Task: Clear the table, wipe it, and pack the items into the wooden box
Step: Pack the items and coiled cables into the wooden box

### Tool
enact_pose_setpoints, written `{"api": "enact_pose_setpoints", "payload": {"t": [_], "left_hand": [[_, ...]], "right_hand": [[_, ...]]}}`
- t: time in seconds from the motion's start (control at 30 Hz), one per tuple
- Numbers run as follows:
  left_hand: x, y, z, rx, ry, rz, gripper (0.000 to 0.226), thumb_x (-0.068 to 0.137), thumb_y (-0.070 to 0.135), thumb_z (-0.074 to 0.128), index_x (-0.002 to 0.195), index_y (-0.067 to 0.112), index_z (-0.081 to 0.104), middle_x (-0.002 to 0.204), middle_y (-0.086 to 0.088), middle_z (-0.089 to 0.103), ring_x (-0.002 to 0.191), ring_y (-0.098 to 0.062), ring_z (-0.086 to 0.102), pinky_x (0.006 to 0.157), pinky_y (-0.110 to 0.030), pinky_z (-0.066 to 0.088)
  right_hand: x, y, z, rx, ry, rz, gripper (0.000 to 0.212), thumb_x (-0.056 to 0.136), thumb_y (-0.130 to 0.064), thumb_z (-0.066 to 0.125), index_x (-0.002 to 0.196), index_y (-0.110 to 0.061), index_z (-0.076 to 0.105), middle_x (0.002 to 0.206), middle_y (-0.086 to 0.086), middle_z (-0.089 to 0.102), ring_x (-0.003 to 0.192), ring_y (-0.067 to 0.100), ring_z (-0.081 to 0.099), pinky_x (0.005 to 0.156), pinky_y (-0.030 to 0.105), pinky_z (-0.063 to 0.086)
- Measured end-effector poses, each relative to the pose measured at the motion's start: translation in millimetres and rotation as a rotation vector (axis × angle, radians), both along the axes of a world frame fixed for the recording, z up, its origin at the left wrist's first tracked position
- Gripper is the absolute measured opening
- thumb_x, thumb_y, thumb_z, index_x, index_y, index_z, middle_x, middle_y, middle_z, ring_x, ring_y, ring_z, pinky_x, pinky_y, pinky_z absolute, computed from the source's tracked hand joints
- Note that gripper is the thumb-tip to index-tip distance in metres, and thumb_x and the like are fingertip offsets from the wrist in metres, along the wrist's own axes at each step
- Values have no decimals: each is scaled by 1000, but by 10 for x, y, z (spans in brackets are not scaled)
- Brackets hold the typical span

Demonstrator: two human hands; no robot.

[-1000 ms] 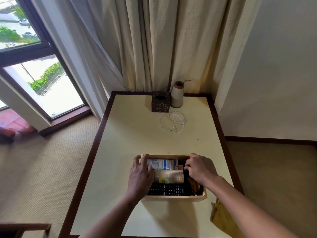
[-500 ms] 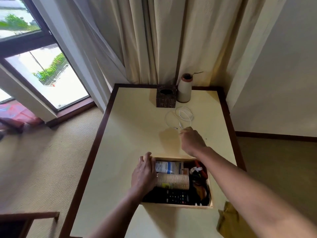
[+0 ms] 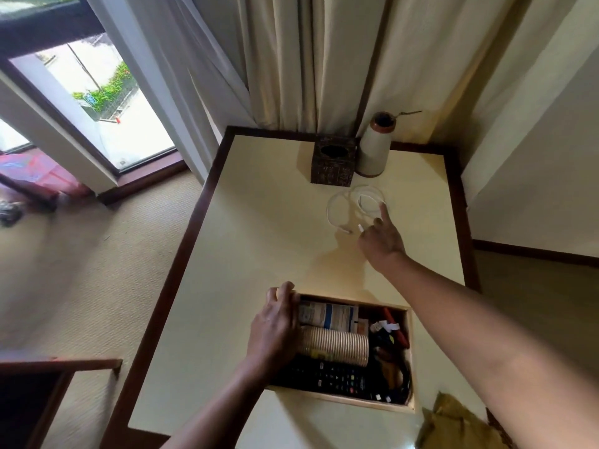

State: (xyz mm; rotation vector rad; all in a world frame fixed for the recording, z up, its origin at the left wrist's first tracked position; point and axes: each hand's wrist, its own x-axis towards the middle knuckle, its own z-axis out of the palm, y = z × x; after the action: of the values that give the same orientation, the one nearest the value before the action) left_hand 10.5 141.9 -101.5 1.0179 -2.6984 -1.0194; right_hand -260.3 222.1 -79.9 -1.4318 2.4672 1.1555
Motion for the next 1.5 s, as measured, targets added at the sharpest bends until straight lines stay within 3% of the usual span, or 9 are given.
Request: {"api": "enact_pose_setpoints", "payload": {"t": [0.3,0.43,0.57,0.67,0.8,0.9,1.23,1.3,1.5], "left_hand": [[2,33,93,45,8,-7,24,109,44,31,118,25,44,99,2,48,88,-33,61,69,-36,38],[15,24,194,82,-12,-41,25,110,43,29,121,26,43,108,-3,53,95,-31,61,81,-45,51],[-23,-4,392,125,-93,-39,57,106,57,23,152,27,35,148,-8,40,130,-29,47,108,-51,43],[-100,88,807,109,186,-66,75,97,71,15,154,29,38,154,4,37,138,-15,39,118,-38,32],[-171,252,1462,50,361,-381,56,104,58,27,131,24,62,132,9,57,125,-6,48,103,-30,42],[-177,257,1760,49,471,-447,29,106,33,41,95,22,66,85,9,66,82,-8,59,71,-34,49],[-156,178,2878,1596,835,-485,23,108,13,38,104,8,60,82,-7,56,78,-23,58,76,-38,53],[-229,171,2995,1497,938,-497,24,109,10,38,106,4,61,96,-13,64,92,-28,64,88,-43,57],[-423,-112,2898,-89,623,-637,14,107,18,48,98,13,57,93,-4,70,83,-19,70,70,-45,59]], "right_hand": [[666,456,381,-630,-266,-175,48,89,-3,47,134,-14,61,109,6,72,111,27,61,122,46,23],[1073,735,617,-1011,-514,-325,33,101,-5,46,126,-14,65,107,5,69,98,21,58,86,34,51],[1365,957,878,-1273,-661,-303,26,104,-19,52,125,-22,67,95,-6,57,81,8,55,69,29,52],[1514,1047,1168,-1415,-733,-250,24,99,-15,63,120,-20,73,91,-14,60,81,5,60,69,16,47],[1635,1096,1585,-1542,-810,-206,19,91,-13,74,109,-20,75,96,-17,72,93,0,70,80,15,56],[1654,1106,1821,-1617,-842,-212,18,90,-17,74,108,-21,72,93,-15,73,92,3,71,79,15,56],[1632,861,1825,-1567,-1311,-521,25,107,-31,49,99,-18,69,88,11,71,87,32,66,90,53,51],[1730,774,1793,-1528,-1374,-514,27,107,-30,46,101,-22,71,79,6,69,73,25,62,77,44,52],[1904,802,1966,-1374,-1146,-252,23,105,-27,53,119,-28,71,75,-22,66,69,-1,59,65,21,47]]}}
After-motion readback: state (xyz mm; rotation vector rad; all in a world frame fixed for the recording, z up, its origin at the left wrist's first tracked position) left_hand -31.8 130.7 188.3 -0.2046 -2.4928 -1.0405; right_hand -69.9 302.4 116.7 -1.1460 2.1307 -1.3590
